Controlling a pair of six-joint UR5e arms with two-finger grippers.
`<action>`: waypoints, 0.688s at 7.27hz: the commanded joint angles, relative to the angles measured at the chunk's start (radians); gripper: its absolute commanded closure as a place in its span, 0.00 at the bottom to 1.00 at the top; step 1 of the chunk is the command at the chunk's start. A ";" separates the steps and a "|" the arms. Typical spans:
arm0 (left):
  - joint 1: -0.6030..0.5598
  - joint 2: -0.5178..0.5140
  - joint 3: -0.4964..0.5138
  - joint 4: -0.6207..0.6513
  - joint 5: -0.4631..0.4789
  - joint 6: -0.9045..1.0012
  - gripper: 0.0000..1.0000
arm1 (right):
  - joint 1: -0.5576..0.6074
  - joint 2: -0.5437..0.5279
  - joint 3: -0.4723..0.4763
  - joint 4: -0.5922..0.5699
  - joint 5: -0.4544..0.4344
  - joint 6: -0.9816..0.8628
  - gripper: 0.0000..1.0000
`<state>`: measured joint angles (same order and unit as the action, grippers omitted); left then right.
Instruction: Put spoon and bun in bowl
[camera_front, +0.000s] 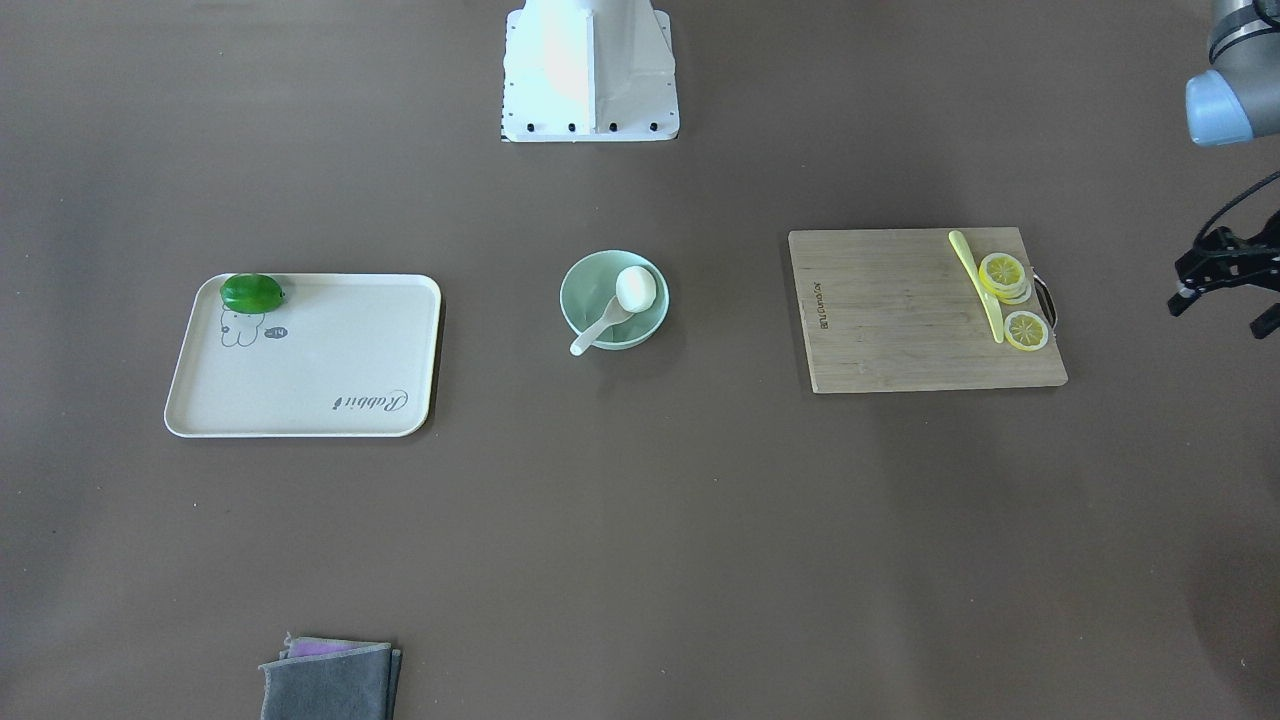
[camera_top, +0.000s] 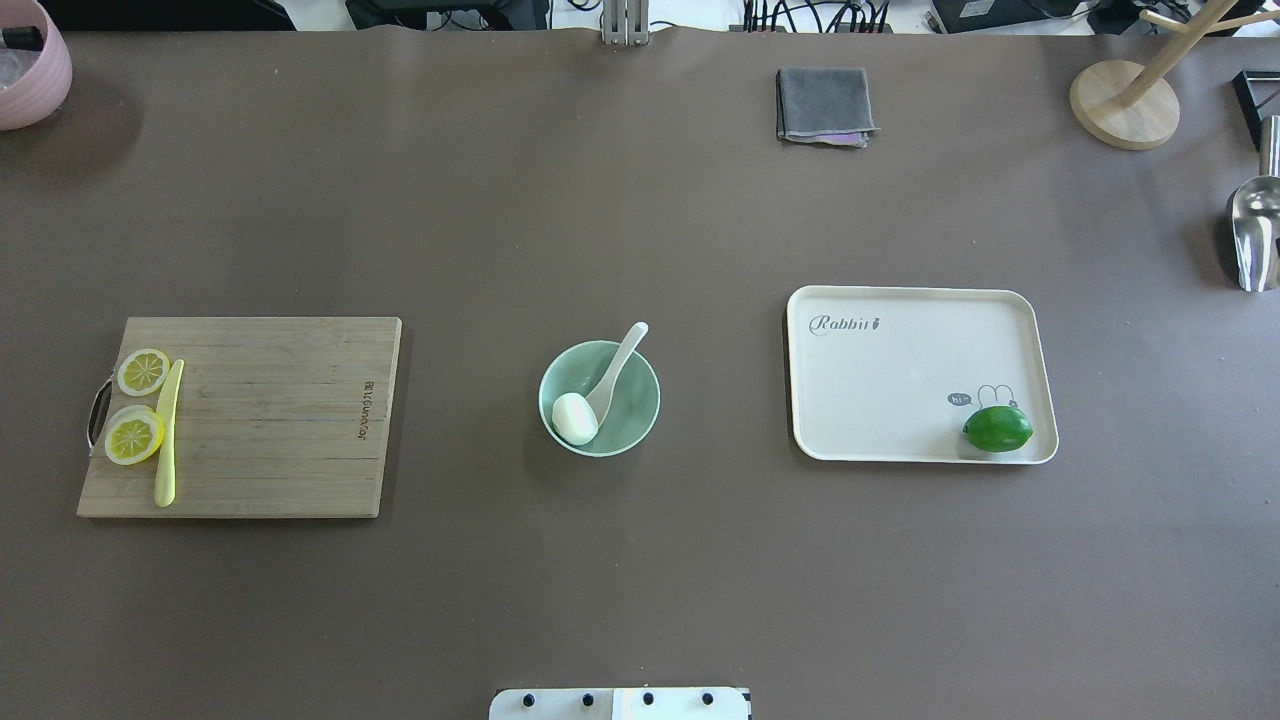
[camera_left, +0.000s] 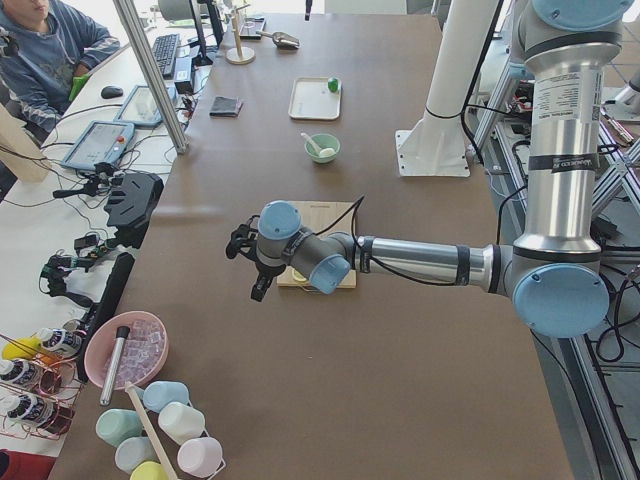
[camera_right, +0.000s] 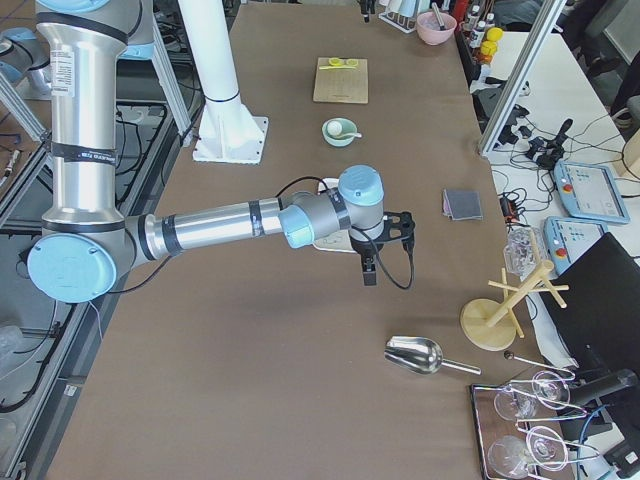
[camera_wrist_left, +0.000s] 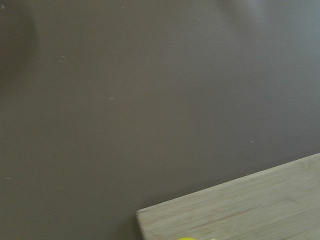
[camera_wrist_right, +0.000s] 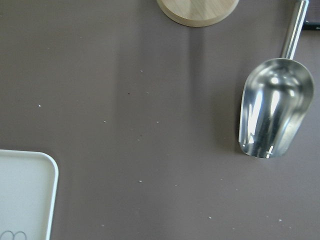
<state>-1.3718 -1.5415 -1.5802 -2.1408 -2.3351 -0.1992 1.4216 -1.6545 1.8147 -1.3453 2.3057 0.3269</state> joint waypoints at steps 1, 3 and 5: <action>-0.107 -0.005 0.080 0.019 -0.038 0.138 0.02 | 0.082 -0.021 -0.072 -0.026 0.064 -0.205 0.00; -0.124 -0.038 0.072 0.126 -0.087 0.138 0.02 | 0.083 -0.018 -0.095 -0.022 0.087 -0.215 0.00; -0.156 -0.060 0.072 0.192 -0.093 0.139 0.02 | 0.082 0.004 -0.151 -0.019 0.128 -0.207 0.00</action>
<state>-1.5094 -1.5896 -1.5070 -1.9967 -2.4187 -0.0612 1.5037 -1.6591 1.6996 -1.3693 2.4072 0.1193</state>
